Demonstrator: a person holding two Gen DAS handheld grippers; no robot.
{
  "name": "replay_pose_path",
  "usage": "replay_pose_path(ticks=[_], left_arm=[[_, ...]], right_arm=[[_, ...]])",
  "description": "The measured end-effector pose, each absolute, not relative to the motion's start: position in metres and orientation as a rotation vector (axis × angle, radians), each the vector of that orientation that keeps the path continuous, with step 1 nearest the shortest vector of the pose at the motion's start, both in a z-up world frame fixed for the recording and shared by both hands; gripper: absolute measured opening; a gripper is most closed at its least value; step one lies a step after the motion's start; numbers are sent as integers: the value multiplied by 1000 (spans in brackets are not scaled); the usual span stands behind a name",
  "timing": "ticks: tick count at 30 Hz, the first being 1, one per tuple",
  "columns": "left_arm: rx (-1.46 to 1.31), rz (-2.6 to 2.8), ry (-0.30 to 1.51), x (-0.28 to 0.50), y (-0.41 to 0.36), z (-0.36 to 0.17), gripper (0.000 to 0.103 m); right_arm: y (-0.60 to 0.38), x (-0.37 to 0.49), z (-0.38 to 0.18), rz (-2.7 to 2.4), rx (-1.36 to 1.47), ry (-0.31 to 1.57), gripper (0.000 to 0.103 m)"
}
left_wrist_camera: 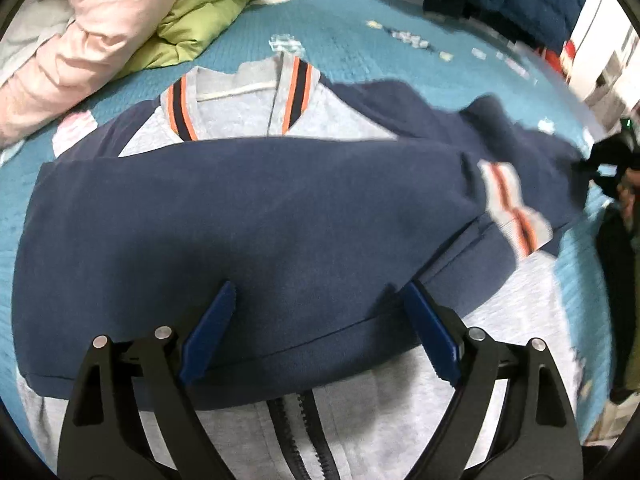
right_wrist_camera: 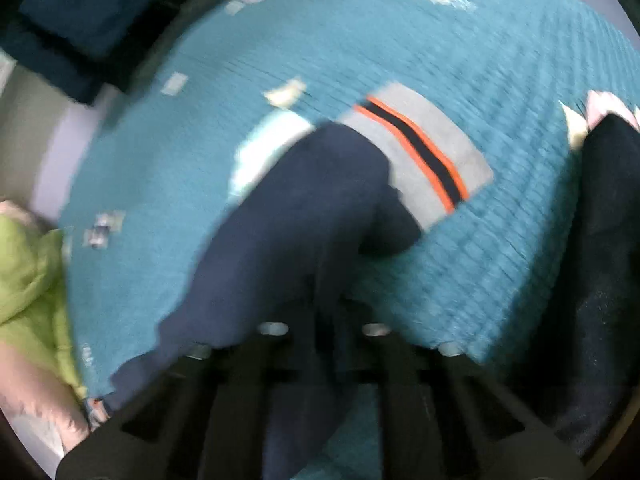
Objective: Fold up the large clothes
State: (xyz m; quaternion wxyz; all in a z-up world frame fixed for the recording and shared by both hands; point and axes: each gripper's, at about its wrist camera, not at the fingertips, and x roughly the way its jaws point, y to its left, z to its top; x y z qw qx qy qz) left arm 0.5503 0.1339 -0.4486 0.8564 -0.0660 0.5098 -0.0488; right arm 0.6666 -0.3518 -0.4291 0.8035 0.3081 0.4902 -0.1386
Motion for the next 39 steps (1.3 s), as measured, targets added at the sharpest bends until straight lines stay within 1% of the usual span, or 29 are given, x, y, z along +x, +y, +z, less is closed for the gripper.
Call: replay_pose_path(ticks=[4, 8, 10, 13, 14, 17, 19, 22, 24, 26, 27, 28, 30, 33, 39], left_arm=[[-258, -109, 1013, 539, 159, -426, 86], [-316, -60, 951, 516, 198, -396, 86], [-317, 6, 934, 501, 226, -384, 86], [-268, 119, 915, 477, 268, -371, 86], [-261, 146, 907, 468, 283, -369, 86], [-276, 204, 902, 447, 316, -368, 86], [-310, 243, 887, 433, 339, -371, 86], [-346, 262, 883, 427, 358, -376, 86], [-343, 267, 872, 426, 363, -377, 86], [-360, 269, 875, 424, 370, -382, 86], [-374, 269, 877, 424, 372, -385, 86], [-391, 264, 880, 423, 374, -387, 86], [-418, 255, 888, 422, 377, -394, 86], [-433, 237, 913, 425, 376, -402, 86], [-415, 219, 928, 434, 367, -408, 87]], right_arm=[[-326, 645, -377, -211, 562, 875, 5], [-267, 617, -315, -72, 408, 713, 5], [-217, 597, -285, 16, 301, 652, 6], [-148, 576, -258, 117, 172, 591, 6], [-110, 560, -251, 176, 112, 566, 6], [-23, 540, -259, 317, -9, 573, 8], [33, 526, -280, 413, -80, 624, 9], [112, 518, -344, 586, -190, 827, 10], [134, 516, -372, 607, -241, 903, 10], [138, 520, -386, 617, -192, 961, 19], [136, 524, -389, 614, -158, 990, 30], [132, 527, -390, 603, -125, 1002, 34], [121, 527, -384, 557, -80, 998, 37], [89, 530, -382, 463, 120, 1036, 46], [63, 545, -409, 352, 327, 1136, 49]])
